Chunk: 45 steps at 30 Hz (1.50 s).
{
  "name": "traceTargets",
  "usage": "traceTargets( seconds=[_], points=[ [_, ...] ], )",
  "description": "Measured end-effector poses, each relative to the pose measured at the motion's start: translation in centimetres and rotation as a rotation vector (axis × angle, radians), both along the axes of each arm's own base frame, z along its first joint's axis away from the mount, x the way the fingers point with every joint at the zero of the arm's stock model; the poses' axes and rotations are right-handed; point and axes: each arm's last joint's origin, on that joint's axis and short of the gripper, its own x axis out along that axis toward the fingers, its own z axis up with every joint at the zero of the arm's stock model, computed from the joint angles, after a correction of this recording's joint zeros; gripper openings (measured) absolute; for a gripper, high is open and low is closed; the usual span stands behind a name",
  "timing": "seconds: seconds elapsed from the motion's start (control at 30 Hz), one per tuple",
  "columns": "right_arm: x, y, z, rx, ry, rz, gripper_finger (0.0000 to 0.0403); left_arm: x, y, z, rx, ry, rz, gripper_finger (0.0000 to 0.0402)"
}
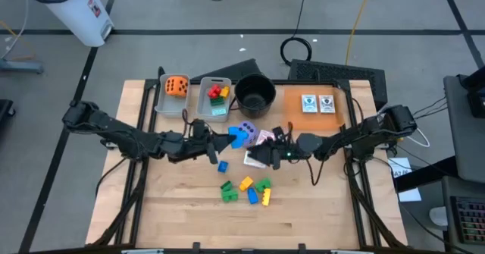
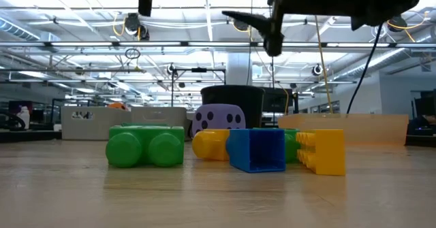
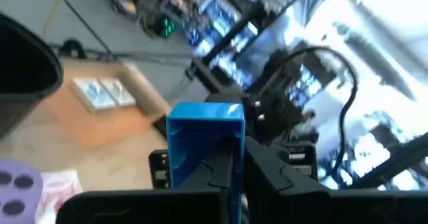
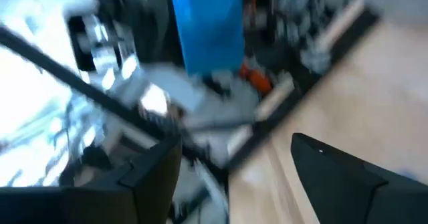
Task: Pick & Place Toys
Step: Put the blue game piece into the right gray bin
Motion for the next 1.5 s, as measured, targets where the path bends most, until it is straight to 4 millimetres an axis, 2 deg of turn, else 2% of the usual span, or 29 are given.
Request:
traceTargets(
  seconds=[0.17, 0.3, 0.47, 0.57, 0.77, 0.93, 1.2, 1.33, 1.5],
  points=[
    [-0.1, -0.3, 0.7, -0.027, -0.074, -0.115, 0.028, -0.3, -0.3, 0.6, 0.023, -0.044, 0.072, 0.0006],
    [-0.3, -0.4, 1.5, -0.039, -0.155, -0.138, 0.0274, -0.2, -0.2, 0.8, 0.023, -0.07, 0.081, 0.0016],
    [-0.4, -0.4, 1.8, -0.068, -0.185, -0.146, 0.027, 1.4, -0.1, 0.0, 0.016, -0.111, 0.045, 0.0006],
    [-0.3, -0.3, 1.8, -0.067, -0.185, -0.129, 0.027, 2.6, -0.1, -0.4, 0.014, -0.125, 0.024, 0.0014],
    [-0.4, -0.2, 1.8, -0.069, -0.192, -0.118, 0.027, 4.8, 0.5, -0.1, 0.017, -0.143, -0.025, 0.0008],
    [-0.4, -0.1, 1.9, -0.071, -0.203, -0.118, 0.027, 5.1, 1.3, 0.1, 0.022, -0.148, -0.028, 0.0017],
    [-0.6, -0.1, 2.5, -0.117, -0.26, -0.141, 0.0268, 5.0, 0.8, 0.1, 0.024, -0.149, -0.055, 0.001],
    [-0.6, -0.1, 2.4, -0.118, -0.259, -0.141, 0.025, 5.0, 0.8, 0.1, 0.018, -0.151, -0.056, 0.002],
    [-0.6, -0.1, 2.3, -0.123, -0.239, -0.138, 0.0205, 5.0, 0.8, 0.1, 0.019, -0.151, -0.056, 0.0007]
  ],
)
